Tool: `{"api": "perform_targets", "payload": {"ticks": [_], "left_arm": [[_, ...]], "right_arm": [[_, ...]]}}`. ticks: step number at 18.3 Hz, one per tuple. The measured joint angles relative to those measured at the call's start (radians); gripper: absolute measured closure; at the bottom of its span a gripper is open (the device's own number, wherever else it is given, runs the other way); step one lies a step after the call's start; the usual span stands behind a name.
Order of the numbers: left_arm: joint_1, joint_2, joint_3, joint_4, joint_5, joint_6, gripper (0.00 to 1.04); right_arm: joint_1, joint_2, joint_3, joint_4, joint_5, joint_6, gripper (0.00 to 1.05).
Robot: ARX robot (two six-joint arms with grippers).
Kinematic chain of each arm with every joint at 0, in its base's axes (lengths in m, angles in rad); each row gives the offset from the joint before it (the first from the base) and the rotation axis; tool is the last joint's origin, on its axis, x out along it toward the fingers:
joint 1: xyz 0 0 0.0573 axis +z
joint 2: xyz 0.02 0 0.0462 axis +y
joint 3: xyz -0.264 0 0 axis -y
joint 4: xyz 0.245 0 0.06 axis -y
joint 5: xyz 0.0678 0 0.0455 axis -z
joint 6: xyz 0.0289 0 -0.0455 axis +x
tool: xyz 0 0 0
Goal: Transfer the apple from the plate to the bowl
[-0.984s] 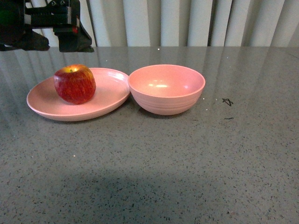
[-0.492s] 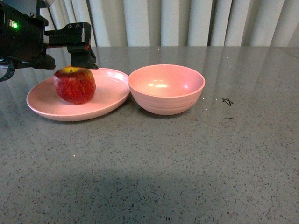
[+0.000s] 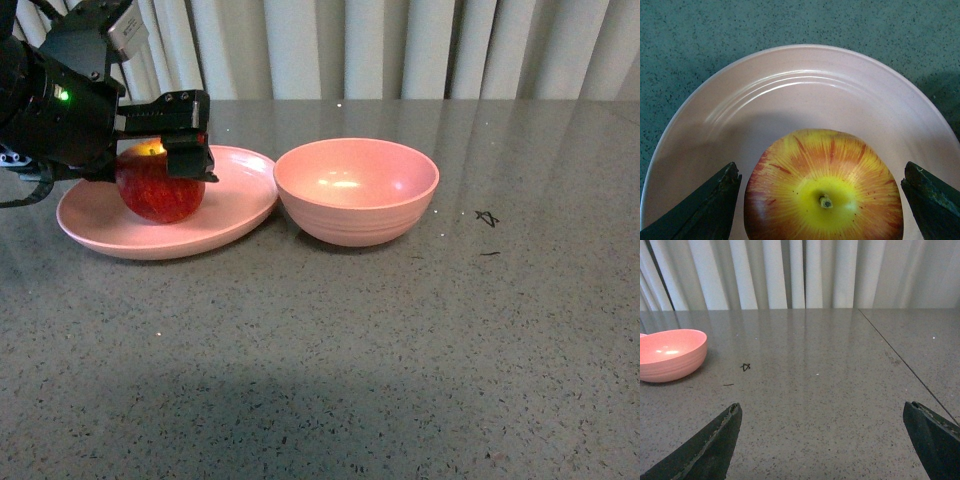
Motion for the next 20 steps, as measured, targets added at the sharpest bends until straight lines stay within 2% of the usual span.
{"api": "perform_targets", "payload": {"ticks": [3,4,5,14,20], "left_arm": [[-0.008,0.016,0.0,-0.024,-0.022,0.017,0.07],[-0.009,0.016,0.0,-0.023,-0.029,0.038,0.12],[-0.01,0.016,0.0,-0.02,-0.032,0.042,0.3],[-0.022,-0.045,0.011,-0.032,-0.025,0.061,0.33],[-0.098,-0.182,0.058,-0.053,0.036,0.114,0.33]], "right_arm": [[0.0,0.0,0.0,0.0,0.0,0.0,0.07],[0.0,0.0,0.0,0.0,0.0,0.0,0.07],[0.0,0.0,0.0,0.0,0.0,0.0,0.07],[0.0,0.0,0.0,0.0,0.0,0.0,0.07],[0.0,0.0,0.0,0.0,0.0,0.0,0.07]]}}
